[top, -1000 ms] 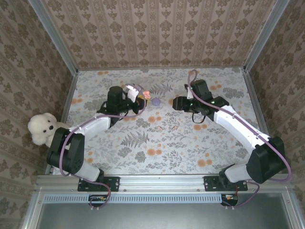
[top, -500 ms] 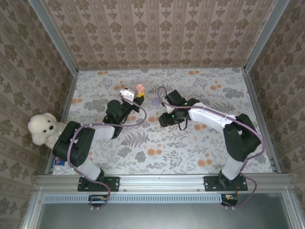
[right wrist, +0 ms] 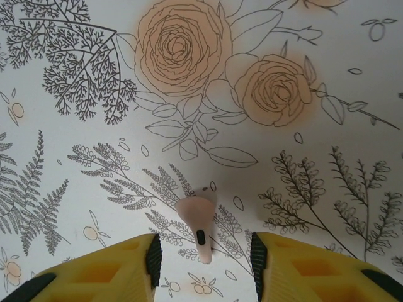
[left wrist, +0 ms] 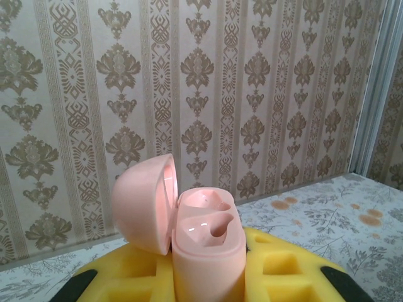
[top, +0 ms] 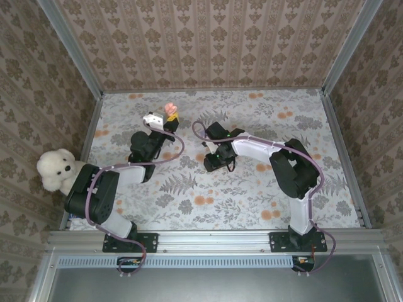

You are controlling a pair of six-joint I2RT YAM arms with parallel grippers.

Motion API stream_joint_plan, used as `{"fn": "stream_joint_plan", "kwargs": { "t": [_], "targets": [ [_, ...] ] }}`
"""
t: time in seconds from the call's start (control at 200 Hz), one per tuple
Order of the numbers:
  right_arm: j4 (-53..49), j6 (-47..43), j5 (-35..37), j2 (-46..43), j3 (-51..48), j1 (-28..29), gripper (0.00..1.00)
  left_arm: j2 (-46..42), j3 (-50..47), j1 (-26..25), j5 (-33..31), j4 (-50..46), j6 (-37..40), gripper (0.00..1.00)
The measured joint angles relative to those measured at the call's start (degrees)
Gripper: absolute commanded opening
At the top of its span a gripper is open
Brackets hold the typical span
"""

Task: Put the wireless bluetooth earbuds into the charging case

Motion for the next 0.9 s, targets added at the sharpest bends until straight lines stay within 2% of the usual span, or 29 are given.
{"fn": "stream_joint_plan", "kwargs": {
  "t": [0.4, 0.9],
  "targets": [
    [-1.5, -1.1, 1.9, 3.0, 2.0, 2.1, 0.38, -0.5, 0.0, 0.6, 0.0, -0.1, -0.9, 0.0],
    [-2.9, -0.9, 5.0, 4.6, 4.3, 2.8, 0.36, -0.9, -0.1, 0.6, 0.7, -0.1, -1.5, 0.0]
  ]
}}
